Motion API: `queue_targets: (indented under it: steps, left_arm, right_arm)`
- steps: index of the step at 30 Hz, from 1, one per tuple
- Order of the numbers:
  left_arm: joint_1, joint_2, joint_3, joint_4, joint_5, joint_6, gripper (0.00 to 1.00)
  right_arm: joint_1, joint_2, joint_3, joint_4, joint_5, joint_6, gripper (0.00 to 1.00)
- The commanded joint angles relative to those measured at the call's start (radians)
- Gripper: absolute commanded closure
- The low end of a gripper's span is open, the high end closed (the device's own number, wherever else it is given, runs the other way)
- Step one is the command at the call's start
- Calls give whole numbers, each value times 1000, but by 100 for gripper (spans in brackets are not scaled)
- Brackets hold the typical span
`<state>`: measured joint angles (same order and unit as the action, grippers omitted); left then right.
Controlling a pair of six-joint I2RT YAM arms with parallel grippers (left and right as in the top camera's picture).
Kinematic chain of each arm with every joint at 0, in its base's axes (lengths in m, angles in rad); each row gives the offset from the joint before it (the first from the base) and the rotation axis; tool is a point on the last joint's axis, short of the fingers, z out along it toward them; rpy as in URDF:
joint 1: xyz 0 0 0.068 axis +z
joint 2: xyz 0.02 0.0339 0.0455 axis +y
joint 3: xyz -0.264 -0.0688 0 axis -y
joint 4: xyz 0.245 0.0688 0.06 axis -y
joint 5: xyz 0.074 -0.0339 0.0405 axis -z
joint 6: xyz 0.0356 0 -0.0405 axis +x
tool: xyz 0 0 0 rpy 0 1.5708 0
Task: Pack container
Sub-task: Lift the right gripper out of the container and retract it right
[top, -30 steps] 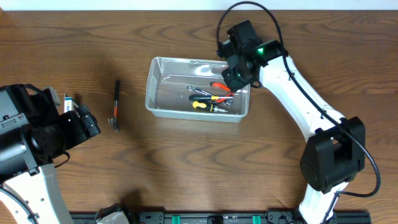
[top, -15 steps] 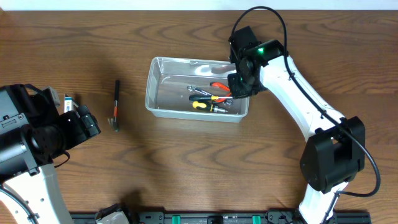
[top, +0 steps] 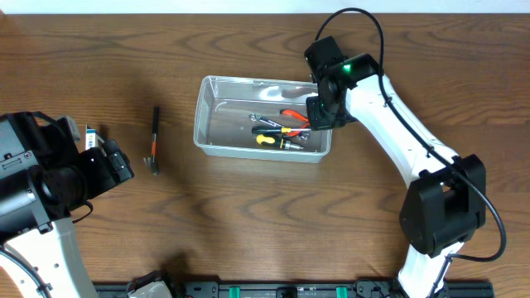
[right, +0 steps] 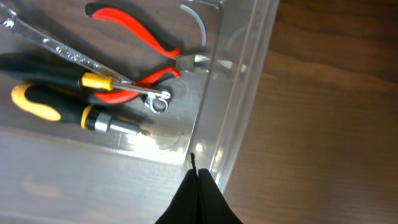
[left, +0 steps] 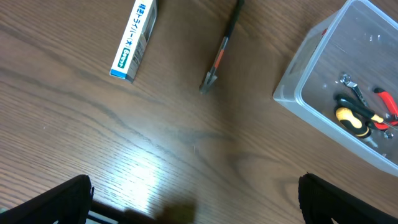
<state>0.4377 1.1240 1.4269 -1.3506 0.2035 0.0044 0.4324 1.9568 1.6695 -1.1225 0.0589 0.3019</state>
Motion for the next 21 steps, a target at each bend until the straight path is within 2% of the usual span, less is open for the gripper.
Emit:
queue_targets:
  steps: [1, 21]
  left_arm:
    - [4, -2, 13, -3, 2, 15, 2]
    - [4, -2, 13, -3, 2, 22, 2]
  right_arm:
    - [-16, -8, -43, 21, 15, 15, 99]
    - [-84, -8, -105, 49, 16, 33, 99]
